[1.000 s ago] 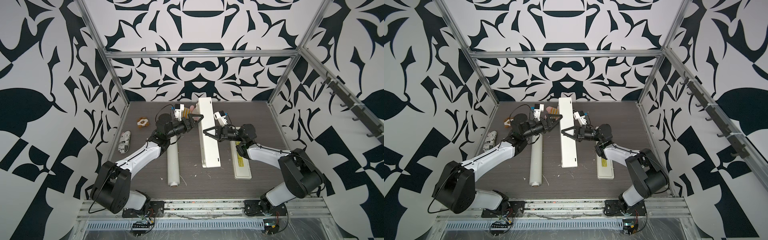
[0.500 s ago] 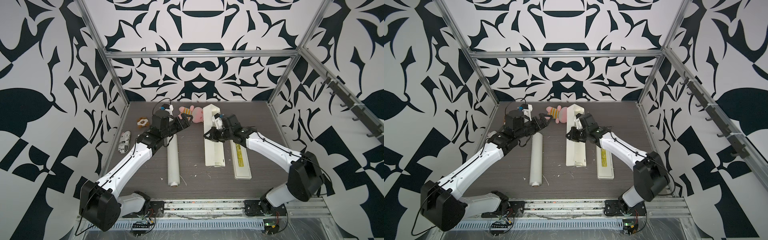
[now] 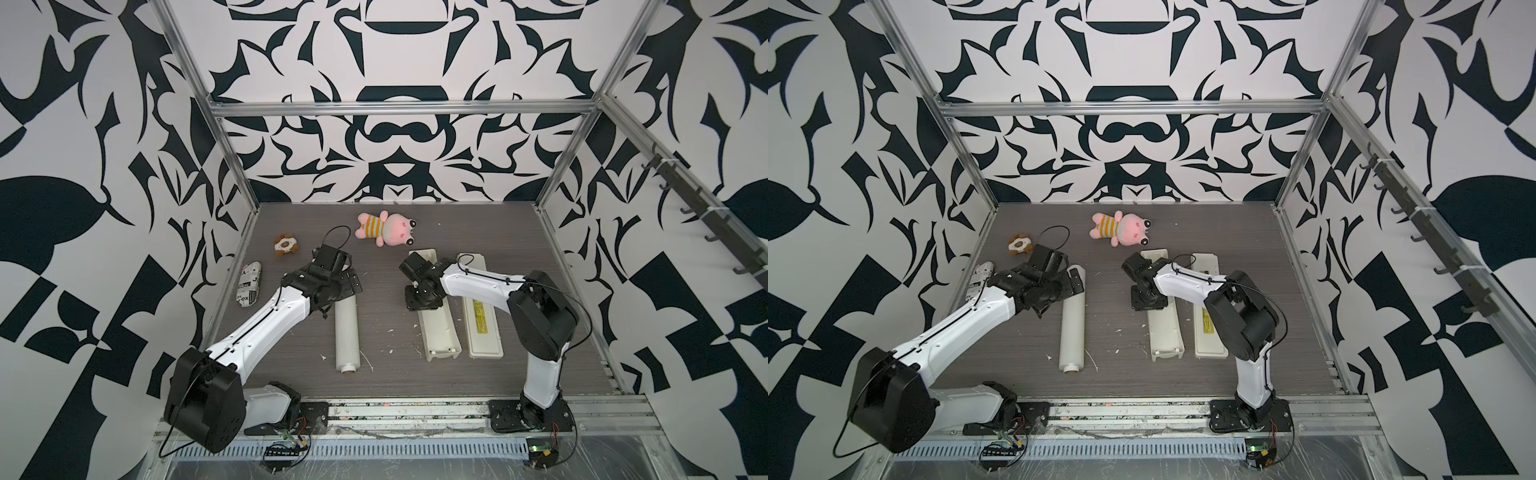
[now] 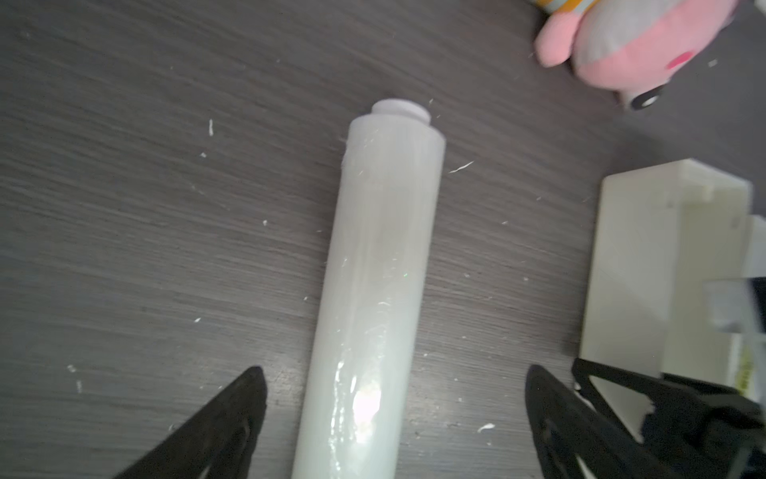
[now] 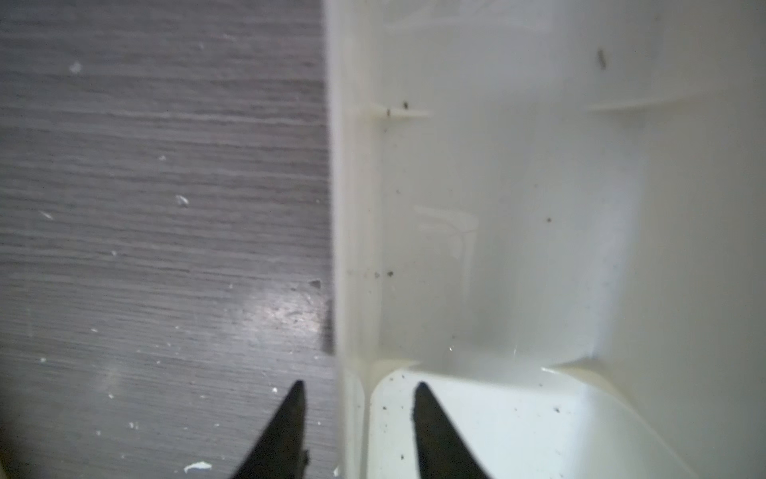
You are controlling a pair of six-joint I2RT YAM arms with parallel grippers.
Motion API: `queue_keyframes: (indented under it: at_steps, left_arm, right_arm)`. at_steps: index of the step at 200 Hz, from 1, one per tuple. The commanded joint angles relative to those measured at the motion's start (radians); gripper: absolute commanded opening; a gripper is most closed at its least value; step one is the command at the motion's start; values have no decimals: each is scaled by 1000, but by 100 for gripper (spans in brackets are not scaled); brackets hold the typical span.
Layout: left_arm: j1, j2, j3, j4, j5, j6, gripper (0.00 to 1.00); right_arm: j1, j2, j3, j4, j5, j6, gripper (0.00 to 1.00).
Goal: Put plastic wrap rolls into dispensers
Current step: Place the plastic wrap cutting box at the center of the board, then pick up the plastic wrap from the center of the board.
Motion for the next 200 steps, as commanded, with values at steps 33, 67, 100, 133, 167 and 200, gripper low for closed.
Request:
queue_keyframes:
  at_steps: [33,67,100,133,167,200]
  left_arm:
    - [-2,69,-75,35,84,25,99]
    - [-20,156,-74,56,94,2,99]
    - [-47,274,-29,46,71,-20,98]
    - [-73,385,32,-12,47,-22,81]
    - [-92,432,82,-58,22,-11,55]
    - [-117,407,243,-201,10,35,43]
  right_arm:
    - [15,-84,44,-12,15,-35,89]
    - [10,-172,60,-36,12,-76,89]
    - [-13,-270,32,-53,20,-98,87]
    - [-90,-376,-59,-38,0,-104,84]
    - [-202,-470,-165,-5,-65,-113,83]
    - [-289,-501,-236,22,-115,-137,82]
